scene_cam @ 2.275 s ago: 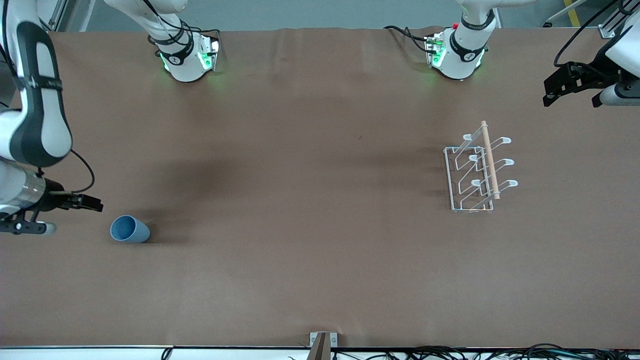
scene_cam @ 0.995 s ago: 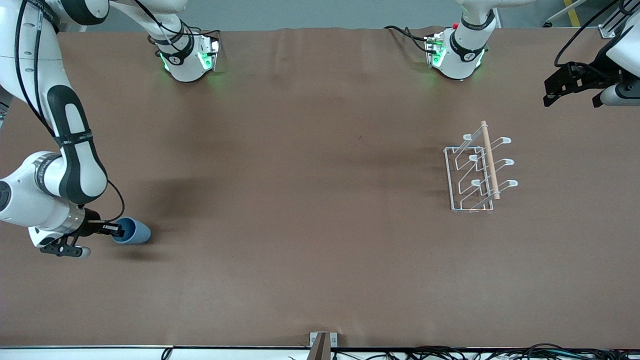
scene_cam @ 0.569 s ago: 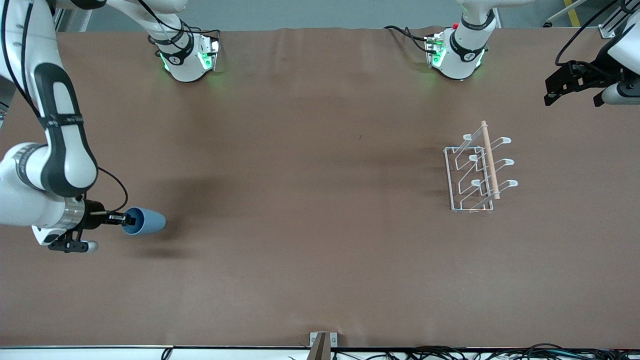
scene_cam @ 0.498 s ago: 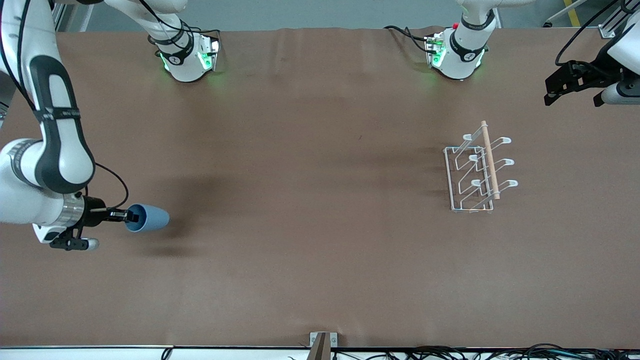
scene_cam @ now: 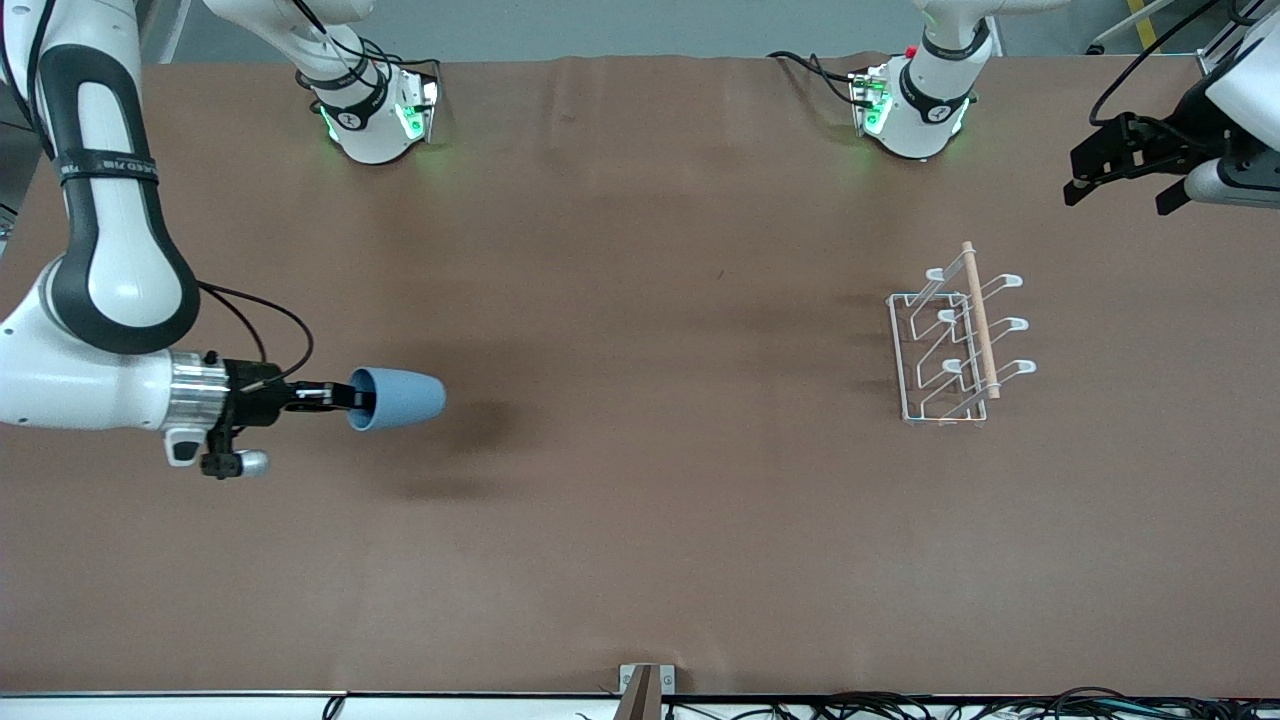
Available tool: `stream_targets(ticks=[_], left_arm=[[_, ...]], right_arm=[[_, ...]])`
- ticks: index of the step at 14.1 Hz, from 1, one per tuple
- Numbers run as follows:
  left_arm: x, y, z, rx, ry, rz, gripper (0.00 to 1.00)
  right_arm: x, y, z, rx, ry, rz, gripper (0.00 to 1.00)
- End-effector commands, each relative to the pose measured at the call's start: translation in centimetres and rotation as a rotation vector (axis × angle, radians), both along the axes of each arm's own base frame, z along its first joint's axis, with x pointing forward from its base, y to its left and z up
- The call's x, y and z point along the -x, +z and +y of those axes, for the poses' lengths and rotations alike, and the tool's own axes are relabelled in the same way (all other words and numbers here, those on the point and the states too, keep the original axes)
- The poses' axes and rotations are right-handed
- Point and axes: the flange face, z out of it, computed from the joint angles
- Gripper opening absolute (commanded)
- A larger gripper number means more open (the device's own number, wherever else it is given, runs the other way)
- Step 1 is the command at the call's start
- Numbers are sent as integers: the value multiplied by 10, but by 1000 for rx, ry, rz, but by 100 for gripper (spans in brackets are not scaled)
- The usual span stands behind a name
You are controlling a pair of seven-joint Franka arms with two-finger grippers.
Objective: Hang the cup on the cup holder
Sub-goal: 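Lift the cup sideways with the right gripper while the left gripper approaches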
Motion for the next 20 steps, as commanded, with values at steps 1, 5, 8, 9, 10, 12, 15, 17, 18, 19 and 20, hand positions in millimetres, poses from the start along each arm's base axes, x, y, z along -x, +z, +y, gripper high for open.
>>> stream_targets(ticks=[1, 5, 8, 9, 10, 12, 15, 17, 18, 19, 20], left_arm=[[1, 2, -31, 78, -75, 18, 100], [6, -12, -92, 83, -187, 49, 100], [15, -32, -174, 85, -333, 33, 100], [17, -34, -196, 95, -368, 3, 100], [20, -41, -222, 105, -405, -13, 100], [23, -43, -259, 135, -458, -55, 100], [30, -45, -314, 163, -568, -109, 100], [26, -51, -348, 203, -667, -141, 100], [25, -57, -364, 206, -707, -157, 100], [24, -58, -379, 203, -732, -195, 100], [27, -62, -395, 202, -756, -228, 100]], right_arm=[[14, -3, 45, -133, -50, 37, 0], [22, 5, 107, -304, -70, 76, 0], [26, 12, 136, -425, -104, 120, 0], [28, 15, 141, -461, -102, 142, 0], [31, 17, 147, -498, -86, 163, 0], [34, 15, 152, -551, -71, 203, 0], [41, 7, 159, -587, -7, 261, 2], [44, -13, 163, -596, 15, 304, 2], [44, -16, 166, -595, 16, 310, 2], [44, -16, 167, -595, 16, 312, 2], [44, -15, 167, -595, 17, 313, 2]])
